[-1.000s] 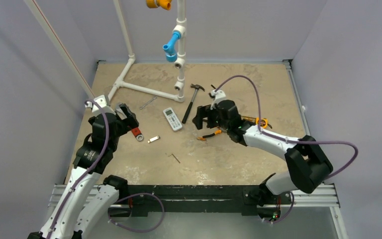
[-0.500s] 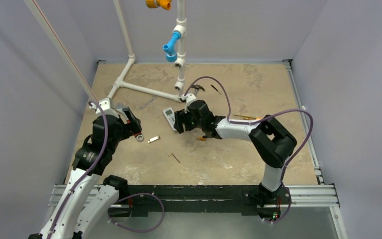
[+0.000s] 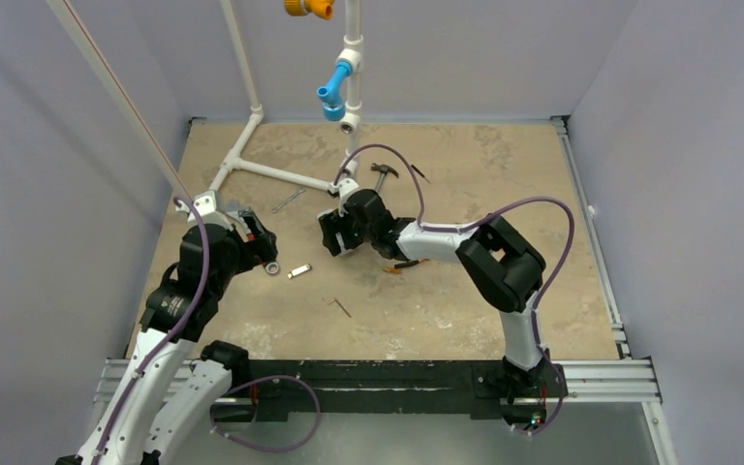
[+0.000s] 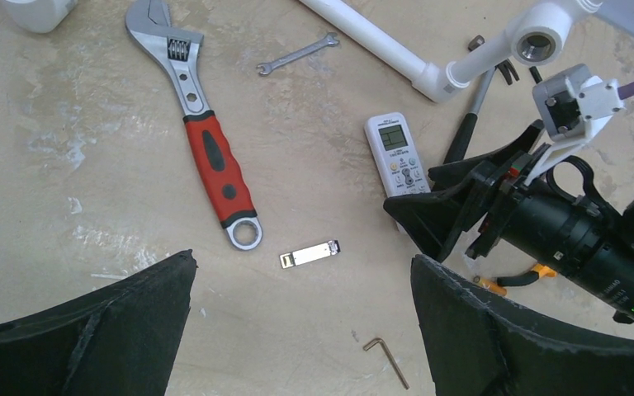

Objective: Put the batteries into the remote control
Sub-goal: Pick up the remote control from the center of the board.

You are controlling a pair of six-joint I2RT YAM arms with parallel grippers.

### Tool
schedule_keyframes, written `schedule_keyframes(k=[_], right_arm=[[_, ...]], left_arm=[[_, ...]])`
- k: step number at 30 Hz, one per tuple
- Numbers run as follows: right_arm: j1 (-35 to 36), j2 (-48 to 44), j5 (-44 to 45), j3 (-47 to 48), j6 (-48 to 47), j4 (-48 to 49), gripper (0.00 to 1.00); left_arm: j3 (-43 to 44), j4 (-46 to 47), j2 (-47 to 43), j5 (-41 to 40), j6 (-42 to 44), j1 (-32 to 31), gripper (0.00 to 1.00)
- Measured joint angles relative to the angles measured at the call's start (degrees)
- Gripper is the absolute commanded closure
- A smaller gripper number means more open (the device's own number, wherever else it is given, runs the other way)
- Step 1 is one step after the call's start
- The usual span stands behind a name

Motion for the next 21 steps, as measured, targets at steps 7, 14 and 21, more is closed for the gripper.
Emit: schedule_keyframes(k=[7,14,21], right_arm=[[0.5,2.8,2.7,1.5,-1.7,-1.7,0.31],[2.3,2.8,5.7,1.4,-3.2,-2.8,0.4],[3.9,2.8,8.8,0.3,-4.8,-1.9,0.47]], left_arm=[[0.0,0.0,0.0,0.5,0.0,0.0,0.01],[0.0,0.0,0.0,0.9,0.0,0.0,0.01],[0.0,0.0,0.1,1.1,0.0,0.0,0.01]])
